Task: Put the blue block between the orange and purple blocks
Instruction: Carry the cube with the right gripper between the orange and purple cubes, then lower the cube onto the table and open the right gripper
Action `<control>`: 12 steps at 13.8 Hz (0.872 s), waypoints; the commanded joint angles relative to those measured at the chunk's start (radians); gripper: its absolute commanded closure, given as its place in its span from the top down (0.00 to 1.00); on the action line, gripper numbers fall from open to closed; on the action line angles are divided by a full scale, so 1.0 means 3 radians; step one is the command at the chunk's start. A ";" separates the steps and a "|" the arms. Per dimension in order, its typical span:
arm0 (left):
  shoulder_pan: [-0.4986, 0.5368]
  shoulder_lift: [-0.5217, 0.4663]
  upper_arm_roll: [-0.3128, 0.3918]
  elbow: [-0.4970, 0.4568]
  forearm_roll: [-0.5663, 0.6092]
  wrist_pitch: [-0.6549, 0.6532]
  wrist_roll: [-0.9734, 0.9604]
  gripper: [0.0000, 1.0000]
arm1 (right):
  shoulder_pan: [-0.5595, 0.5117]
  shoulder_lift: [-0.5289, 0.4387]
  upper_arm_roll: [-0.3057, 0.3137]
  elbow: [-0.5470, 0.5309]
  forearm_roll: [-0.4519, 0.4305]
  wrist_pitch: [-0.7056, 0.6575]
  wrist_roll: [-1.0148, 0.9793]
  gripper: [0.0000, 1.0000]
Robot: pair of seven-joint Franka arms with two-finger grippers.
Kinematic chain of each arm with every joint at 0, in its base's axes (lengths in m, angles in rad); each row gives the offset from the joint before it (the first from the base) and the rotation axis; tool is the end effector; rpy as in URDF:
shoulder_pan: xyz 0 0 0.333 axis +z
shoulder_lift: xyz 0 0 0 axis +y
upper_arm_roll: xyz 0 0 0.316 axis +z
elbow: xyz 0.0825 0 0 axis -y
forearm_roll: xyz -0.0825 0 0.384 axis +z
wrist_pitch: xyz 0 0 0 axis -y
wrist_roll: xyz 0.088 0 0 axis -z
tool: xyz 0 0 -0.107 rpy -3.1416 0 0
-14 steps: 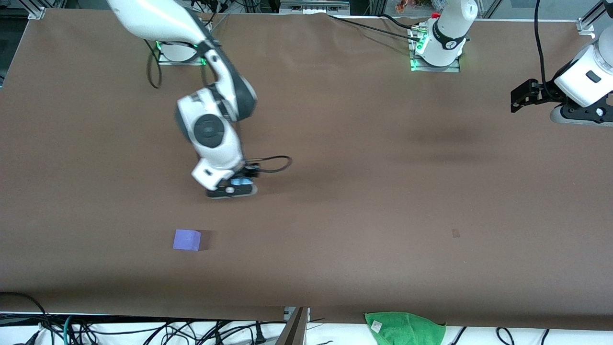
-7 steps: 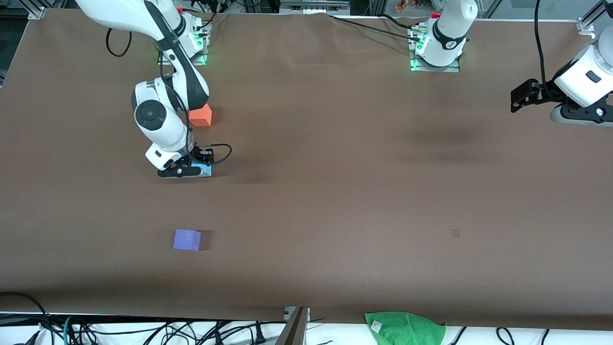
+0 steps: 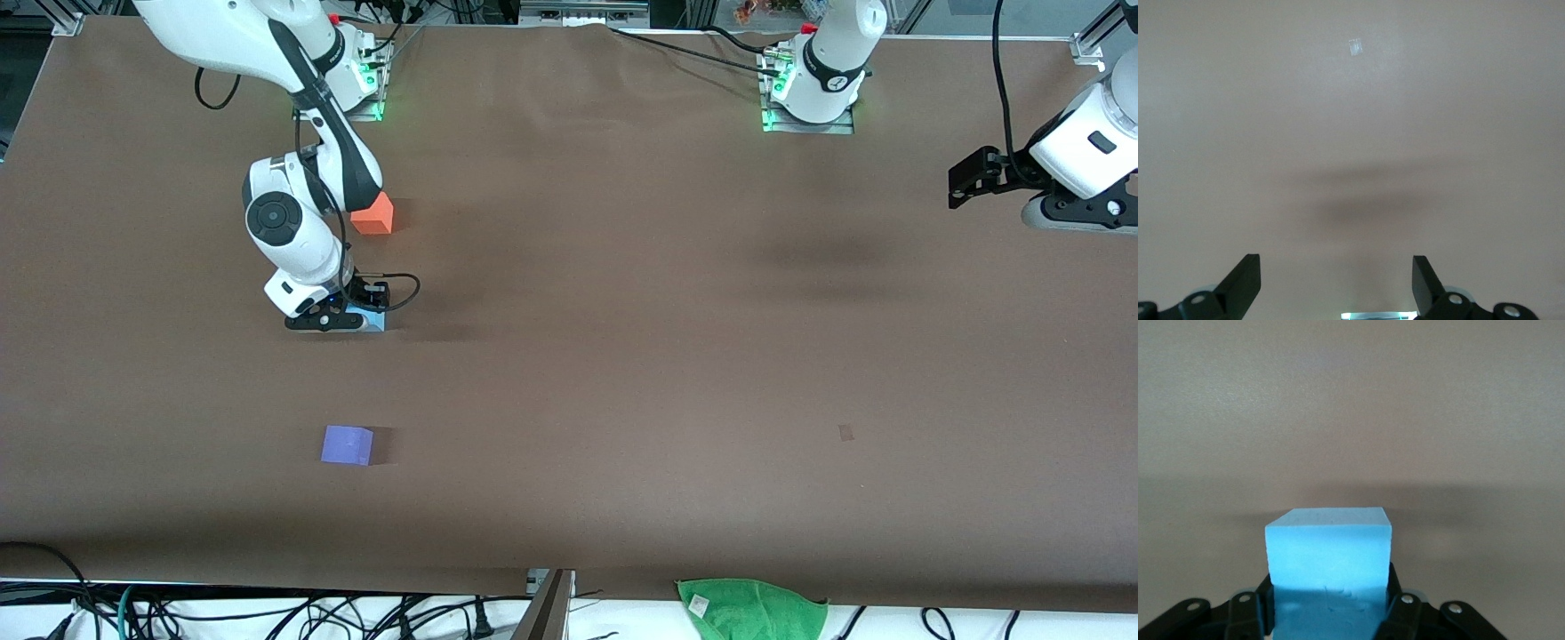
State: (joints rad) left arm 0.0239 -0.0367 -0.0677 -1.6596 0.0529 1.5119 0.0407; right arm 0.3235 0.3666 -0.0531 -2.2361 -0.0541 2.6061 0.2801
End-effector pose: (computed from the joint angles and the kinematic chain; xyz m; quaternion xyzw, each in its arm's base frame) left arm 0.5340 -0.0181 0.5982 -0.9972 0.0420 0.0555 0.0278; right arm 0.5265 0.1466 0.2047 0.9995 0.0202 0.0080 0.0220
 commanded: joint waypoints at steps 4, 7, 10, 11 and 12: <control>0.0007 -0.0057 0.0006 -0.0041 -0.0043 -0.0013 -0.0033 1.00 | -0.0045 -0.0234 0.0024 0.0141 0.0048 -0.0299 0.0083 0.99; 0.0007 -0.0057 0.0011 -0.0041 -0.0043 -0.0013 -0.0033 1.00 | -0.0040 -0.0581 0.0054 0.0463 0.0042 -0.1076 0.0110 0.99; 0.0007 -0.0057 0.0001 -0.0041 -0.0043 -0.0013 -0.0038 1.00 | -0.0035 -0.0858 0.0070 0.0999 0.0037 -0.2108 0.0074 0.99; 0.0007 -0.0057 0.0001 -0.0041 -0.0043 -0.0013 -0.0038 1.00 | -0.0035 -0.0945 0.0065 0.1213 0.0042 -0.2461 -0.0038 0.99; 0.0007 -0.0057 0.0001 -0.0046 -0.0043 -0.0013 -0.0033 1.00 | -0.0035 -0.1012 0.0060 0.1428 0.0053 -0.2763 -0.0186 0.99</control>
State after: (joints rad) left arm 0.0239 -0.0367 -0.0671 -1.6597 0.0529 1.5119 0.0406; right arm 0.3186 0.0961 -0.0401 -1.9103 -0.0531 1.9264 0.2838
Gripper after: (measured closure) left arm 0.000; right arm 0.004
